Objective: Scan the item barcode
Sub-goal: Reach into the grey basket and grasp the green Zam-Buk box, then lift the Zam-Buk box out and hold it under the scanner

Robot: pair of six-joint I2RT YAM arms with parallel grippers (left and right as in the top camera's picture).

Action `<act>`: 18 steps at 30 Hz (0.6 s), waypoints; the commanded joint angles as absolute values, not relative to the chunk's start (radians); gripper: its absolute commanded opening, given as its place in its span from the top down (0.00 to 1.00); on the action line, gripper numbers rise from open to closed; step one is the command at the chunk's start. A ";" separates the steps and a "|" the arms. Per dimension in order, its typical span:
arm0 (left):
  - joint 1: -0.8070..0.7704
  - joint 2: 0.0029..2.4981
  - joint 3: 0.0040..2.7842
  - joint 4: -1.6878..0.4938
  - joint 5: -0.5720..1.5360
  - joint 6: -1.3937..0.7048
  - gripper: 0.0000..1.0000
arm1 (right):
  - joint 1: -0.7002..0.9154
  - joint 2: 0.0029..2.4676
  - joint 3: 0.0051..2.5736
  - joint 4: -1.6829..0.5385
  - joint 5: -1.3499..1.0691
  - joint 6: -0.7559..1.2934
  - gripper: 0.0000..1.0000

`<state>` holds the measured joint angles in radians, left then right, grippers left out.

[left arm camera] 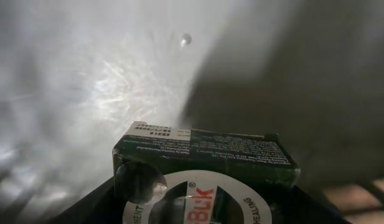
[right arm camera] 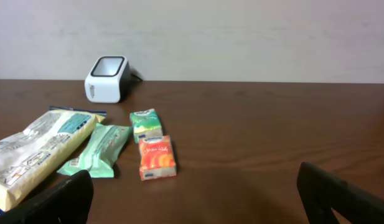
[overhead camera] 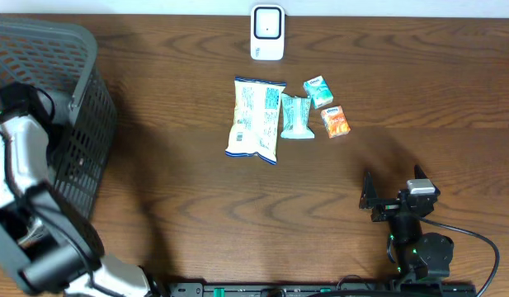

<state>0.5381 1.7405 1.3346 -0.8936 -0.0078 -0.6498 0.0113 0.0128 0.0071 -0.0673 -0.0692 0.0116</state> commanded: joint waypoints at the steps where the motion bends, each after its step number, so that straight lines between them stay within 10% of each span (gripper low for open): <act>1: 0.552 1.610 1.381 -0.899 -0.006 -0.640 0.39 | 0.006 0.008 0.006 -0.072 -0.062 0.022 0.01; 18: 0.543 1.002 1.382 -0.787 0.279 -0.686 0.39 | 0.006 0.008 0.006 -0.072 -0.062 0.022 0.01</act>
<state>0.5602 1.0340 1.3590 -0.8051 0.1390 -0.6704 0.0113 0.0128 0.0071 -0.0677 -0.0696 0.0116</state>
